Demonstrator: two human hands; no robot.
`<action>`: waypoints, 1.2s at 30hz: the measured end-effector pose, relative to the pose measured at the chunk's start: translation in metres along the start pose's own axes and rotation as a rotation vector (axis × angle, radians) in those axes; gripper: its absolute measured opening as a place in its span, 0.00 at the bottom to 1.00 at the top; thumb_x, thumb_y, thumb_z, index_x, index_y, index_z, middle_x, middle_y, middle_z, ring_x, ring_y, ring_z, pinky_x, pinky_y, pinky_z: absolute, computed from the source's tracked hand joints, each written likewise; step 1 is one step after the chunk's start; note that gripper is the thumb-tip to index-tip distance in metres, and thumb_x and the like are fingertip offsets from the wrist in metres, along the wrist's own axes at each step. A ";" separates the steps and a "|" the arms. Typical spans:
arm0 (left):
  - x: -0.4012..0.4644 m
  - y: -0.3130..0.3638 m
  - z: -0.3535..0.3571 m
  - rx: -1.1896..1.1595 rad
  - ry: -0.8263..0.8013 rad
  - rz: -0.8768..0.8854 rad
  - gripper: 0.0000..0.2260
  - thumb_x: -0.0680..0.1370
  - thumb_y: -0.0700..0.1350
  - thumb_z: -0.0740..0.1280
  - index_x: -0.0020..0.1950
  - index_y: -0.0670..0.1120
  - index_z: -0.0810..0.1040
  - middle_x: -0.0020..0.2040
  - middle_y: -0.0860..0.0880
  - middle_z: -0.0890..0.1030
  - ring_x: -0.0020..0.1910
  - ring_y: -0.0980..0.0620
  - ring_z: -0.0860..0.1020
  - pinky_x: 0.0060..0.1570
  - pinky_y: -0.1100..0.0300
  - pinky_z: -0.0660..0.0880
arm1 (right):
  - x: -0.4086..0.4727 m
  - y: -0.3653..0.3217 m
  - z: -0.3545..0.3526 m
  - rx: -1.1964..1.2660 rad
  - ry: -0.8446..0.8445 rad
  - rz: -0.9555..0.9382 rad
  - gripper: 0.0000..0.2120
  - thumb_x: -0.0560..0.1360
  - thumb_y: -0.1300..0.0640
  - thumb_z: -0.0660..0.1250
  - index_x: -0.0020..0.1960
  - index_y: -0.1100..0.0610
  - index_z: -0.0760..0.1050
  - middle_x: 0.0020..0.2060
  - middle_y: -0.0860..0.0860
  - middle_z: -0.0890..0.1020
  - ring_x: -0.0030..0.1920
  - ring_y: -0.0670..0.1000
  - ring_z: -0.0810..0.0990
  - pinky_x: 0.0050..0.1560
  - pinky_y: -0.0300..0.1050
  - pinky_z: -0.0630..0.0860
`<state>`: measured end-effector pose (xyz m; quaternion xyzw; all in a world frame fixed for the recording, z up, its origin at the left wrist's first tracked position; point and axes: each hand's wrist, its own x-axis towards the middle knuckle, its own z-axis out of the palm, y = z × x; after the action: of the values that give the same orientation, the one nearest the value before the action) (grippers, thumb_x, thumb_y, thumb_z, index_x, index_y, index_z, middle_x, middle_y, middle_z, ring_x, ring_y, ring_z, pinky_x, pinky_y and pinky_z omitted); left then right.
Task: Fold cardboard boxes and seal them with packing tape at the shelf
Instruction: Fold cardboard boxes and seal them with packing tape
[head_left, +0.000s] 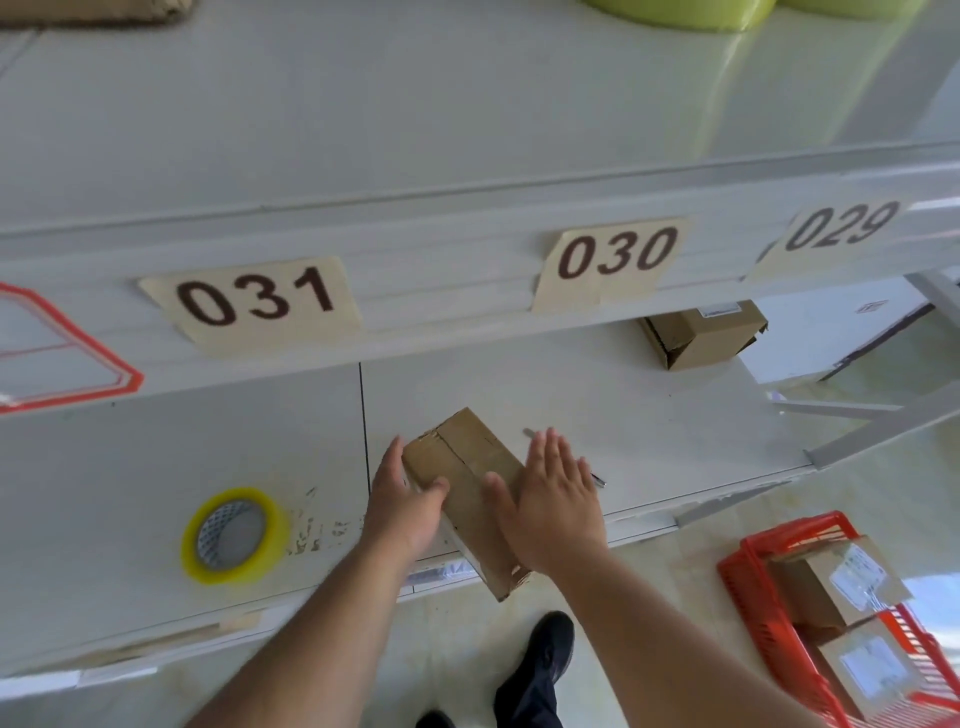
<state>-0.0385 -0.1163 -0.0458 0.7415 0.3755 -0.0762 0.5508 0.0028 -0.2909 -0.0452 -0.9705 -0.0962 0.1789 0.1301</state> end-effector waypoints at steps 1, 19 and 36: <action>0.003 0.002 -0.004 0.019 -0.016 0.025 0.34 0.80 0.47 0.72 0.81 0.56 0.59 0.76 0.51 0.70 0.69 0.49 0.72 0.68 0.53 0.69 | -0.012 0.006 -0.004 0.084 0.038 0.035 0.43 0.81 0.29 0.43 0.85 0.57 0.40 0.85 0.52 0.45 0.84 0.51 0.41 0.83 0.51 0.42; -0.044 -0.057 -0.036 0.210 0.059 0.136 0.12 0.81 0.59 0.66 0.51 0.52 0.72 0.48 0.55 0.80 0.45 0.60 0.79 0.41 0.64 0.73 | 0.012 0.013 -0.014 0.549 -0.098 0.152 0.19 0.86 0.53 0.56 0.77 0.47 0.66 0.54 0.48 0.79 0.47 0.46 0.77 0.48 0.46 0.72; 0.021 -0.115 -0.162 0.789 0.244 -0.061 0.18 0.84 0.48 0.60 0.72 0.47 0.74 0.67 0.42 0.79 0.64 0.39 0.78 0.59 0.50 0.74 | -0.103 -0.014 -0.042 0.588 0.207 -0.062 0.14 0.81 0.48 0.67 0.62 0.34 0.70 0.58 0.29 0.75 0.60 0.40 0.77 0.61 0.48 0.76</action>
<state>-0.1460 0.0478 -0.0826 0.8879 0.4018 -0.1422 0.1731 -0.0776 -0.3113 0.0301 -0.9008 -0.0560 0.0952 0.4199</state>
